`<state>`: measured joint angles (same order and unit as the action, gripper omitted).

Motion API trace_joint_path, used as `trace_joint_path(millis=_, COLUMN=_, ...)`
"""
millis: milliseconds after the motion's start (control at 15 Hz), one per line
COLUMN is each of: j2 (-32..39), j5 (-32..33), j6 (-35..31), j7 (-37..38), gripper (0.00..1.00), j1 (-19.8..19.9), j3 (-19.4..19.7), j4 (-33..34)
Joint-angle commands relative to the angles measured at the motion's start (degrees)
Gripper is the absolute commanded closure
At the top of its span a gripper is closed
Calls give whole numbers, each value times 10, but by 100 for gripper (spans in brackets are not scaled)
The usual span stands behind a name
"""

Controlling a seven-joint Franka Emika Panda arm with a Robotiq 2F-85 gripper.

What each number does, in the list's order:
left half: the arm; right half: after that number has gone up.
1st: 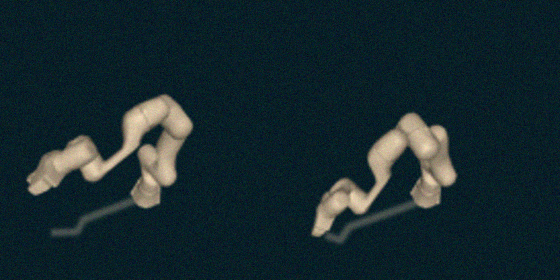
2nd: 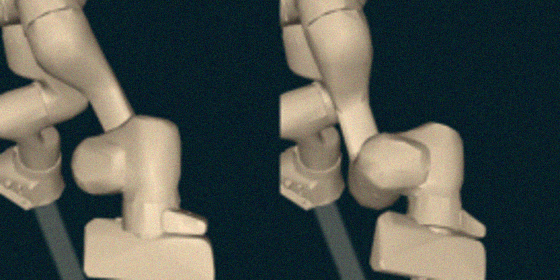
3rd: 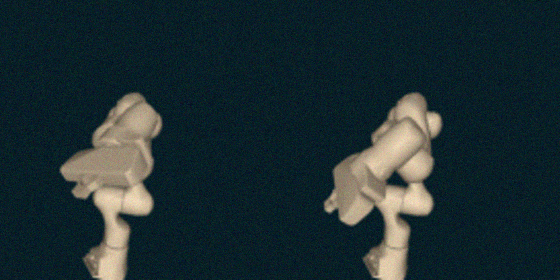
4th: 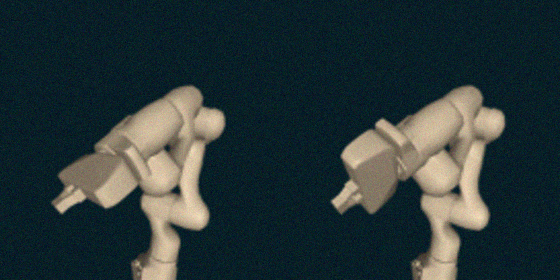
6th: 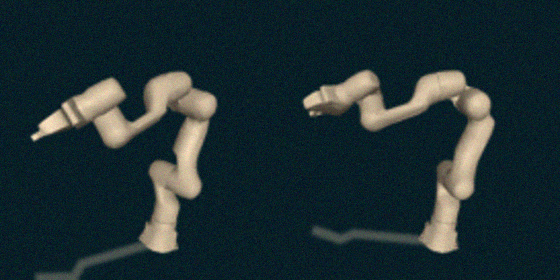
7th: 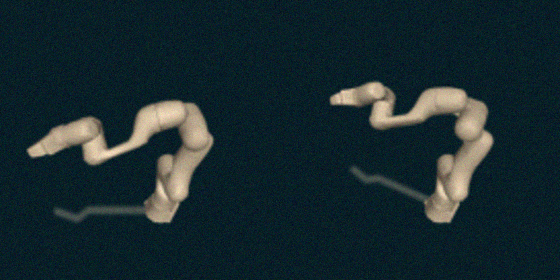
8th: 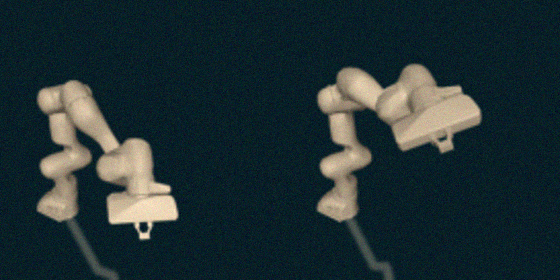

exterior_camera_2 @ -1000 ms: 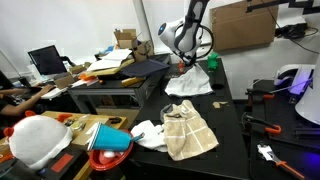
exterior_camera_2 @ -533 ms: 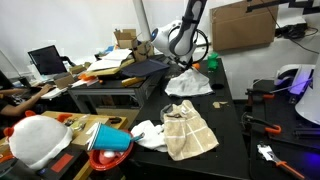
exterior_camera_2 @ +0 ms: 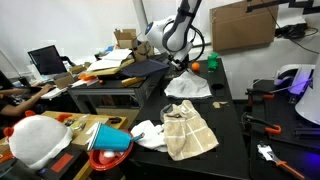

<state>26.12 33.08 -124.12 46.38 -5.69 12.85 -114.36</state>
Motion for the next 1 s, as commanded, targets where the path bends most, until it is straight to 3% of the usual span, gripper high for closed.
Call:
trace_joint_path(millis=0, j2=-44, j5=-43, j6=-3, j7=1, gripper=98, j1=17, j3=-14, j4=-17)
trace_joint_path(millis=533, j2=-77, j5=-100, j6=1, j7=12, gripper=98, j1=20, j3=-17, j4=-7)
trace_joint_path(millis=933, j2=-56, j5=-136, j6=-48, j7=30, gripper=98, j1=20, j3=-36, j4=-7)
